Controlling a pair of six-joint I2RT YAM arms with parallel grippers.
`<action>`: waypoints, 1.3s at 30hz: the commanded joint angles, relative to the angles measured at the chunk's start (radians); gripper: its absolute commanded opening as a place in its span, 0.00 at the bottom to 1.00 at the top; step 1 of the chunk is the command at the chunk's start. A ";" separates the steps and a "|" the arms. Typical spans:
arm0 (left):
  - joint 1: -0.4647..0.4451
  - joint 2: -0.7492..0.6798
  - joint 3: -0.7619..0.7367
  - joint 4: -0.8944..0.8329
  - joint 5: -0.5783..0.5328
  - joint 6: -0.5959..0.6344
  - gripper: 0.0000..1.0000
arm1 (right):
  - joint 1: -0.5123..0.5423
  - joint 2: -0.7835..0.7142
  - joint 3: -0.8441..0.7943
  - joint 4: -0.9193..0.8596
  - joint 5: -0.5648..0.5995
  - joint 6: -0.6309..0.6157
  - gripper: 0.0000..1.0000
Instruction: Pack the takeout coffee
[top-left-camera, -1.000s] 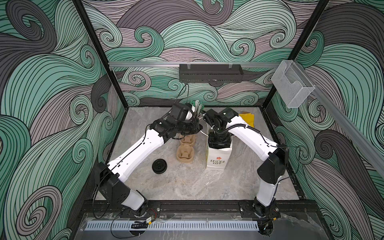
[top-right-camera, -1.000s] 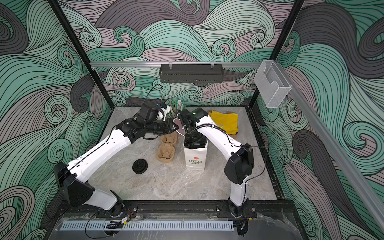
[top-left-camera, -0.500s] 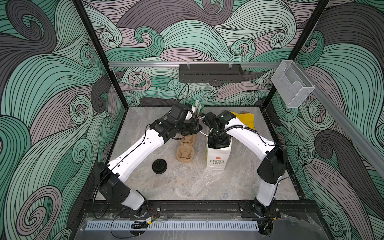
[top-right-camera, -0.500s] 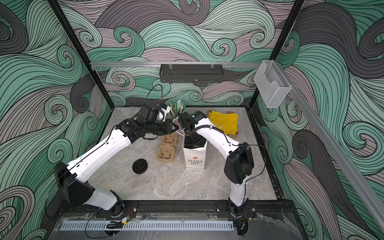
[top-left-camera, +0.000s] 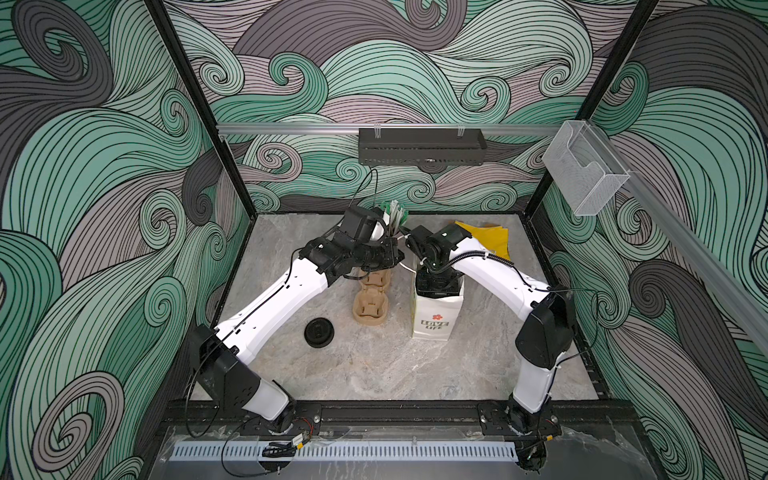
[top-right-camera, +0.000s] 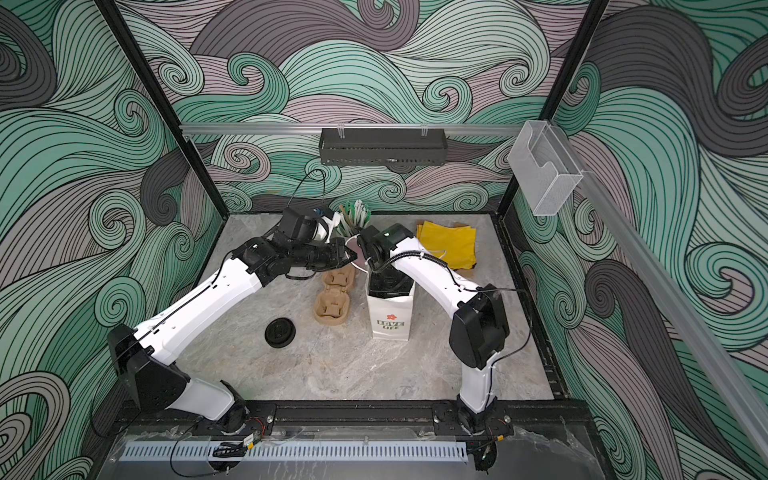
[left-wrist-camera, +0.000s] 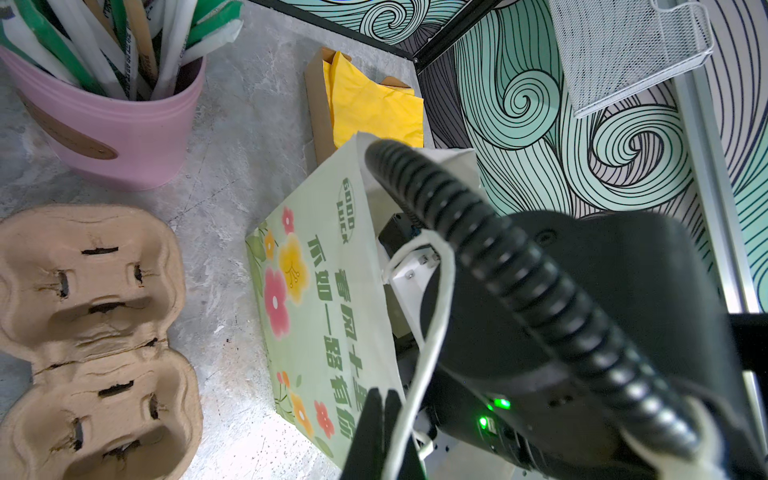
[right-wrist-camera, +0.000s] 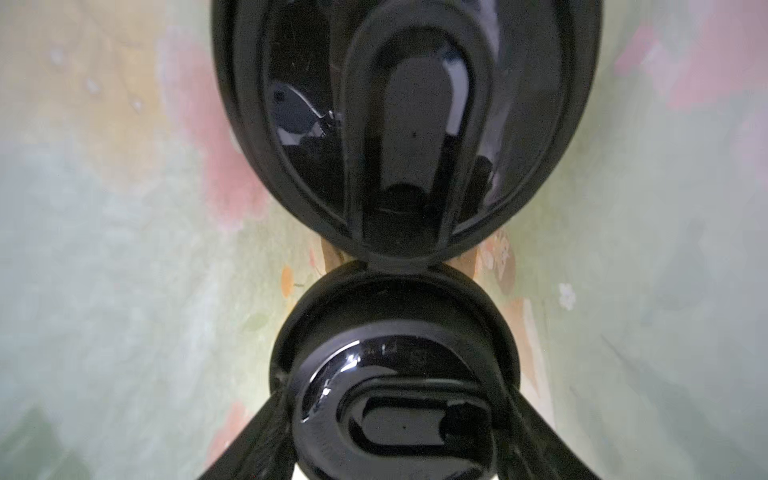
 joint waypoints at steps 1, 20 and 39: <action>0.007 -0.019 0.011 -0.022 -0.009 0.024 0.00 | -0.002 0.025 -0.058 0.026 -0.012 0.006 0.62; 0.007 -0.019 0.012 -0.024 -0.011 0.027 0.00 | -0.002 0.053 -0.143 0.064 -0.022 0.000 0.61; 0.007 -0.017 0.014 -0.026 -0.012 0.033 0.00 | 0.012 0.101 -0.227 0.096 -0.034 -0.010 0.60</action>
